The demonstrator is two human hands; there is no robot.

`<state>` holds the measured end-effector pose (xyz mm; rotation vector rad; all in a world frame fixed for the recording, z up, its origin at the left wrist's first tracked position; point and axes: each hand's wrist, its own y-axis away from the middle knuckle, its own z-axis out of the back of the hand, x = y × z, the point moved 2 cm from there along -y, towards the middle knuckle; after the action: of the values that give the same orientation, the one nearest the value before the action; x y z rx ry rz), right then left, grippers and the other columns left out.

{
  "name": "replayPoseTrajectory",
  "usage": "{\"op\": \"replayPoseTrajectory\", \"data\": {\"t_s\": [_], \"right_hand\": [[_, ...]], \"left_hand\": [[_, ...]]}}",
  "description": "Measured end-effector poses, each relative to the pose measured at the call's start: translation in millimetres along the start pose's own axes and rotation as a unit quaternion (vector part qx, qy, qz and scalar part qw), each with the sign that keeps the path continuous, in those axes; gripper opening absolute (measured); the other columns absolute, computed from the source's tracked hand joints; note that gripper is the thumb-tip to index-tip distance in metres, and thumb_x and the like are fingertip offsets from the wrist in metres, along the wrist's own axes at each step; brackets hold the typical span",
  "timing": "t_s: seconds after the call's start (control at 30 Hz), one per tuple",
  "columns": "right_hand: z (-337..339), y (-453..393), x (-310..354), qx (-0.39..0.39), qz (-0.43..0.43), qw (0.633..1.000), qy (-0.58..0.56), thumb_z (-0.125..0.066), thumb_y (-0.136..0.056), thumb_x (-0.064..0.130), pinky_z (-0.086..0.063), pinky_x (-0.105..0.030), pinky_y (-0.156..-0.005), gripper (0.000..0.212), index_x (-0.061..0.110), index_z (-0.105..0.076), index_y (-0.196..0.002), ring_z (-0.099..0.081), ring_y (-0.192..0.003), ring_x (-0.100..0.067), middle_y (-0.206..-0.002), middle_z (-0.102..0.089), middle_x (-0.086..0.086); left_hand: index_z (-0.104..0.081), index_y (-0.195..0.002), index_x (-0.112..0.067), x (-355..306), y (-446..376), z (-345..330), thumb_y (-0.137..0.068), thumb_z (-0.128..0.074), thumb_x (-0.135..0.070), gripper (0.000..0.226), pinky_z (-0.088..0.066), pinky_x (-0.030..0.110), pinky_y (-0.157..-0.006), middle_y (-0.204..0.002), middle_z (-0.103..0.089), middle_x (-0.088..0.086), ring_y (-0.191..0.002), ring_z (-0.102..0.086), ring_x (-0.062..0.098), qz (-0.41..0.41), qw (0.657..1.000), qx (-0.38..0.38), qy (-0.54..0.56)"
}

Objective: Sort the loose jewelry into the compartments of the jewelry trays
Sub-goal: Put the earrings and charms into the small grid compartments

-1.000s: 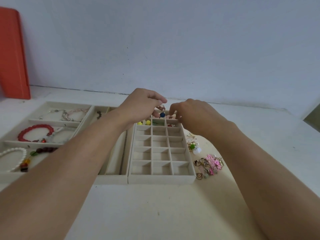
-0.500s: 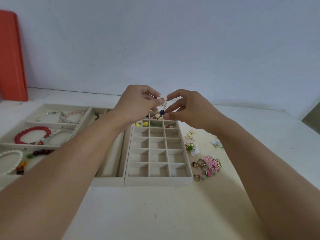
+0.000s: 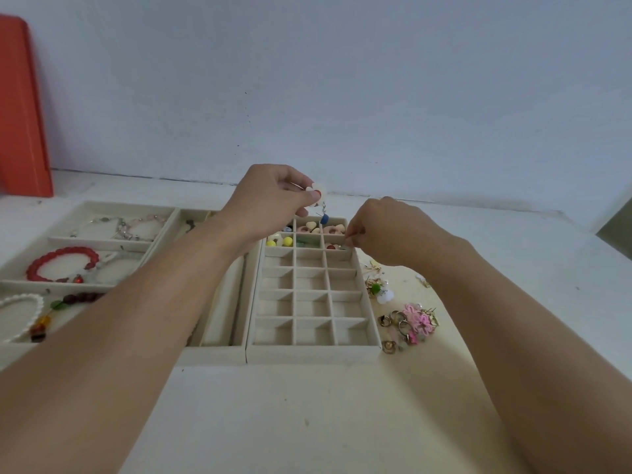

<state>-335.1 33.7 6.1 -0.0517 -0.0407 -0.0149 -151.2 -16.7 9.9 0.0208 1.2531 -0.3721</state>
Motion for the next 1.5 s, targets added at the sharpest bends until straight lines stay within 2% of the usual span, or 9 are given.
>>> {"op": "replayPoseTrajectory", "data": {"t_s": [0.23, 0.47, 0.6, 0.7, 0.83, 0.93, 1.03, 1.23, 1.5], "right_hand": [[-7, 2, 8, 0.012, 0.015, 0.996, 0.091, -0.052, -0.098, 0.023, -0.045, -0.032, -0.069, 0.025, 0.03, -0.072, -0.111, -0.063, -0.09, -0.026, -0.102, -0.064, -0.001], [-4, -6, 14, 0.031, -0.026, 0.997, 0.069, -0.059, -0.098, 0.04, -0.042, -0.032, -0.069, 0.025, 0.022, -0.07, -0.112, -0.062, -0.089, -0.026, -0.098, -0.061, -0.003], [-1, -12, 17, 0.079, -0.039, 0.994, 0.064, -0.06, -0.098, 0.043, -0.05, -0.034, -0.075, 0.031, 0.017, -0.067, -0.113, -0.063, -0.09, -0.026, -0.095, -0.062, -0.004], [2, -19, 19, 0.128, -0.041, 0.99, 0.044, -0.059, -0.1, 0.038, -0.055, -0.039, -0.087, 0.031, 0.01, -0.067, -0.113, -0.065, -0.092, -0.026, -0.099, -0.068, -0.007], [0, -24, 19, 0.146, -0.049, 0.987, 0.043, -0.057, -0.102, 0.027, -0.051, -0.036, -0.078, 0.027, 0.006, -0.067, -0.113, -0.061, -0.087, -0.022, -0.112, -0.071, -0.012], [4, -21, 19, 0.138, -0.042, 0.989, 0.041, -0.062, -0.099, 0.032, -0.054, -0.038, -0.084, 0.027, 0.01, -0.07, -0.113, -0.066, -0.098, -0.025, -0.109, -0.07, -0.008], [8, -19, 19, 0.09, -0.039, 0.994, 0.047, -0.068, -0.095, 0.029, -0.054, -0.036, -0.079, 0.015, 0.021, -0.073, -0.107, -0.065, -0.097, -0.025, -0.108, -0.068, -0.003], [0, -23, 23, 0.097, -0.045, 0.989, 0.1, -0.056, -0.098, 0.018, -0.054, -0.035, -0.078, 0.017, 0.016, -0.067, -0.111, -0.063, -0.09, -0.025, -0.097, -0.064, -0.003], [-1, -25, 21, 0.1, -0.024, 0.988, 0.114, -0.053, -0.098, 0.012, -0.05, -0.033, -0.071, 0.013, 0.012, -0.065, -0.096, -0.061, -0.08, -0.026, -0.086, -0.062, -0.004]], "left_hand": [[-0.073, -0.096, -0.02, 0, -1, 1, -0.087, -0.078, -0.022, 0.01, -0.057, 0.03, -0.069, -0.085, -0.077, -0.004, -0.066, -0.07, 0.002, -0.003, 1.0, 0.006, -0.004], [-0.073, -0.094, -0.021, 0, -3, 2, -0.087, -0.077, -0.022, 0.008, -0.055, 0.025, -0.067, -0.084, -0.077, -0.005, -0.067, -0.071, 0.002, 0.002, 1.0, 0.011, -0.004], [-0.073, -0.094, -0.021, 0, -2, 0, -0.087, -0.077, -0.022, 0.008, -0.052, 0.021, -0.06, -0.085, -0.077, -0.005, -0.068, -0.072, 0.003, 0.007, 1.0, 0.015, -0.003], [-0.073, -0.095, -0.02, 0, -1, 0, -0.088, -0.077, -0.022, 0.009, -0.054, 0.018, -0.057, -0.087, -0.076, -0.003, -0.067, -0.072, 0.004, 0.009, 1.0, 0.015, -0.002], [-0.073, -0.096, -0.02, 1, -1, 1, -0.088, -0.077, -0.022, 0.009, -0.055, 0.022, -0.063, -0.087, -0.076, -0.003, -0.067, -0.071, 0.003, 0.01, 1.0, 0.017, -0.004], [-0.073, -0.095, -0.02, 0, -1, 2, -0.088, -0.077, -0.022, 0.009, -0.056, 0.027, -0.068, -0.088, -0.076, -0.004, -0.069, -0.072, 0.005, 0.01, 1.0, 0.015, -0.003], [-0.073, -0.096, -0.019, 0, -2, 3, -0.088, -0.077, -0.023, 0.01, -0.058, 0.029, -0.072, -0.091, -0.076, -0.002, -0.074, -0.074, 0.009, 0.011, 1.0, 0.015, -0.002], [-0.074, -0.097, -0.017, 1, -3, 3, -0.087, -0.077, -0.022, 0.011, -0.057, 0.028, -0.071, -0.091, -0.077, -0.002, -0.067, -0.071, 0.005, 0.013, 1.0, 0.014, -0.004], [-0.074, -0.095, -0.017, 3, -3, 2, -0.087, -0.078, -0.021, 0.01, -0.056, 0.032, -0.074, -0.087, -0.077, -0.002, -0.068, -0.072, 0.006, 0.016, 1.0, 0.012, -0.002]]}}
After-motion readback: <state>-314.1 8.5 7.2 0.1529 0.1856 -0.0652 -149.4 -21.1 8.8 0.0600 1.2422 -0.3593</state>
